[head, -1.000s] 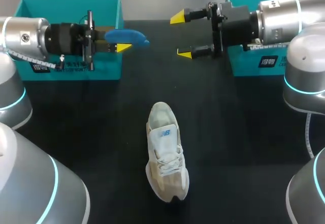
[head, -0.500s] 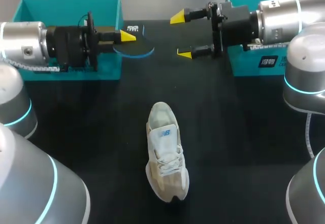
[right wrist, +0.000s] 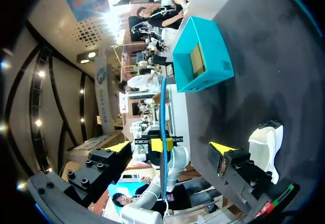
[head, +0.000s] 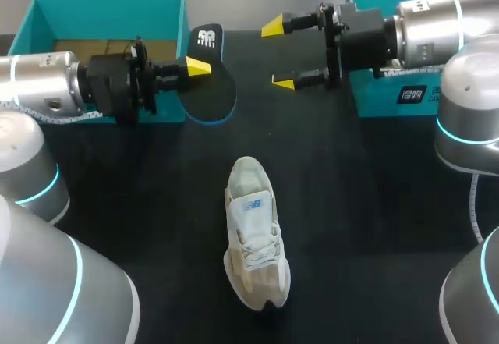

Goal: Take the shoe out of the shoebox, open the shoe tongue, remove and reinsert the insole, then place the shoe into the shoebox

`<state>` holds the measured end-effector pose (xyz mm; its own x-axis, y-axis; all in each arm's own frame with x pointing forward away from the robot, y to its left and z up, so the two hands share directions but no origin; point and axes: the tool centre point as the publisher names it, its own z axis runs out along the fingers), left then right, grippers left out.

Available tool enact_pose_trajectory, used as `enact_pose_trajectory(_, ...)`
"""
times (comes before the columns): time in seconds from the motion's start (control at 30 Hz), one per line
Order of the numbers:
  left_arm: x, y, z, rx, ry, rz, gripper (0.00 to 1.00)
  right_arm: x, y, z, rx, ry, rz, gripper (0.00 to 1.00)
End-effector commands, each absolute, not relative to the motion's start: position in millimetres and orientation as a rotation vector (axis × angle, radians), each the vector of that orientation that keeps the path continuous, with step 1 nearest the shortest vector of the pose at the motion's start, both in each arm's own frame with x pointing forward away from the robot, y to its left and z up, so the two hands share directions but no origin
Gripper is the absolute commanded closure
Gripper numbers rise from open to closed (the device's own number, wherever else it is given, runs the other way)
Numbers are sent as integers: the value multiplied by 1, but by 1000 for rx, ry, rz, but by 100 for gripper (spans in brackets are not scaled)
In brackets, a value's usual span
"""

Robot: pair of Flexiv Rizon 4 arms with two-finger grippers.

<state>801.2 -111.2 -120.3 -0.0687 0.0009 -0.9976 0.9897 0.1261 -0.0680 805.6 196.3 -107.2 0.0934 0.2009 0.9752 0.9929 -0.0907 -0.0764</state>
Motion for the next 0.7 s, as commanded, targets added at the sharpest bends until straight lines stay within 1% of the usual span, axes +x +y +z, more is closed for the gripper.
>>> enact_pose_trajectory(0.03, 812, -115, -118, 1142, 1300, -1100, 100, 806, 199, -108, -1463, -1252, -1102, 0)
enact_pose_trajectory(0.53, 814, -119, -121, 1152, 1282, -1105, 100, 806, 199, -108, -1463, -1252, -1102, 0)
enact_pose_trajectory(0.7, 815, -122, -121, 1194, 1260, -1051, 100, 798, 211, -116, -1428, -1278, -1096, 0)
